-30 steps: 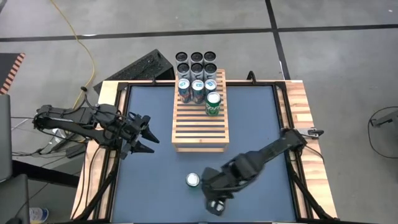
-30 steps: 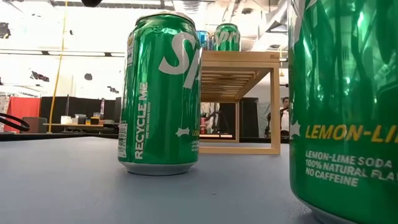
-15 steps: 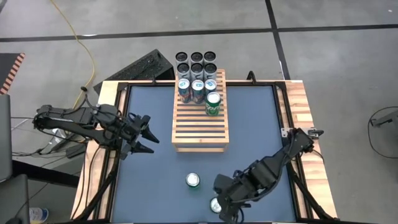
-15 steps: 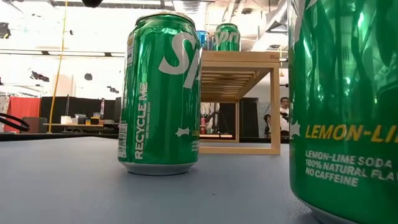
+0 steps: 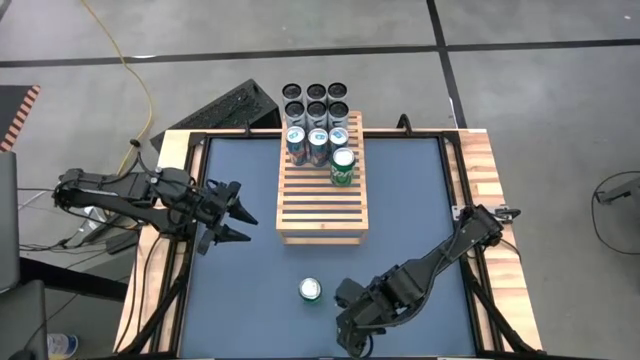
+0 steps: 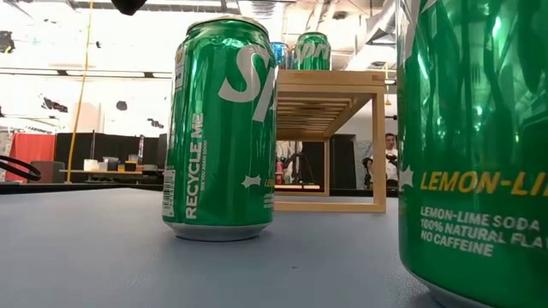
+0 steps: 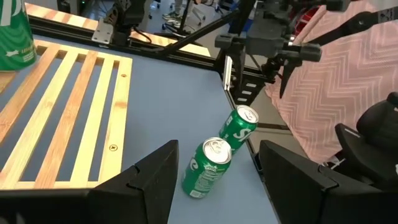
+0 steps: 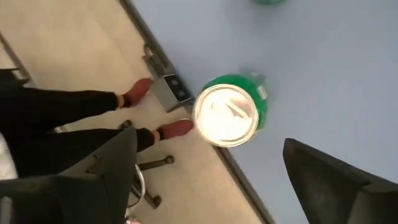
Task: Place canned beverage on shelf
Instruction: Put the green soda can on the shelf aligned to the other green soda can
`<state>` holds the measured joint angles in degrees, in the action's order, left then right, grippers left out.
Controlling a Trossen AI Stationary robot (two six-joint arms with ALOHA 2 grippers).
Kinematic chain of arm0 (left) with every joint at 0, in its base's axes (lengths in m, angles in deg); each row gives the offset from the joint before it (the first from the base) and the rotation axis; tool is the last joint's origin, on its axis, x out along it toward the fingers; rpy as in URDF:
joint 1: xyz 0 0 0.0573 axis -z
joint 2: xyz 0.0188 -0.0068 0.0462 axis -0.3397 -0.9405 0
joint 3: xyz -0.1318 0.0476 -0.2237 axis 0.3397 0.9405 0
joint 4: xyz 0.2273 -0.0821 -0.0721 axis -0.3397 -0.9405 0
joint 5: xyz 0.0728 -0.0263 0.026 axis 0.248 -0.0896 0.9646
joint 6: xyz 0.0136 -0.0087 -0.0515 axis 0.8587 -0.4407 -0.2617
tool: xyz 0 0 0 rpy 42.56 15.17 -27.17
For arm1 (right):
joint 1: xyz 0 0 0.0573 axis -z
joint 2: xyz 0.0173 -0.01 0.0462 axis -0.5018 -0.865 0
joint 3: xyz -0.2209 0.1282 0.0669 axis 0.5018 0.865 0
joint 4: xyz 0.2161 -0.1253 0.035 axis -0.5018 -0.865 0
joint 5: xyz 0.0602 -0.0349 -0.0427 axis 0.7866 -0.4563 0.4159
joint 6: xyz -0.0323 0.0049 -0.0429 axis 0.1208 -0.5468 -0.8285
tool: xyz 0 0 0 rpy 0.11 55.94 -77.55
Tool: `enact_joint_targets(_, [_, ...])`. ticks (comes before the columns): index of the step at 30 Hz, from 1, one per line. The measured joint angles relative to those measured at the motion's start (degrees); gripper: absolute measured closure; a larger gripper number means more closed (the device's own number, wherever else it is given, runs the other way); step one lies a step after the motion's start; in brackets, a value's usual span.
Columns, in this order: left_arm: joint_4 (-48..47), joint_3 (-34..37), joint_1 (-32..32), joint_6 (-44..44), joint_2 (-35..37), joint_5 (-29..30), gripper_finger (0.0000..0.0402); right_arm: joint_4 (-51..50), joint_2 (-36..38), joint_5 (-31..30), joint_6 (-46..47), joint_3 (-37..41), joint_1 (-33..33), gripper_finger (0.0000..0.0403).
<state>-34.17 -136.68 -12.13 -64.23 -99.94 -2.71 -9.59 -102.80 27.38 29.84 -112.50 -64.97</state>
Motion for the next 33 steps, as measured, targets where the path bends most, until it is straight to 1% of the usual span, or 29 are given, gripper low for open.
enact_joint_targets(5, [-0.08,0.0,0.0,0.24,-0.02,0.04,0.019,-0.32,-0.03,-4.29,-2.49,0.64,-0.44,0.0073])
enact_joint_targets(11, [-0.08,0.0,0.0,0.5,-0.02,0.09,0.019,-0.41,-0.45,-7.15,-4.09,0.56,-0.87,0.0078])
enact_joint_targets(14, [-0.57,0.0,0.0,0.5,-0.01,0.18,0.019,0.77,-2.23,-7.21,-5.23,0.56,-1.37,0.0078])
enact_joint_targets(17, [-1.56,0.02,0.02,0.5,-0.02,1.14,0.019,2.57,-5.08,-4.46,-6.58,0.21,-1.58,0.0078])
enact_joint_targets(20, [-1.57,0.02,0.0,0.52,-0.02,1.49,0.019,1.34,-7.08,-4.32,-6.81,-1.14,-2.05,0.0078])
enact_joint_targets(25, [-1.5,0.02,0.0,0.52,-0.02,1.49,0.019,-4.16,-8.61,-6.56,-5.09,-1.64,-2.23,0.0078])
enact_joint_targets(29, [-1.47,0.02,0.0,0.52,-0.02,2.64,0.019,-3.65,-8.45,-10.1,-5.57,-1.62,-2.25,0.0079])
enact_joint_targets(33, [-1.47,0.02,0.0,0.52,-0.02,3.17,0.019,-2.57,-8.48,-10.51,-7.35,-1.57,-2.23,0.0079])
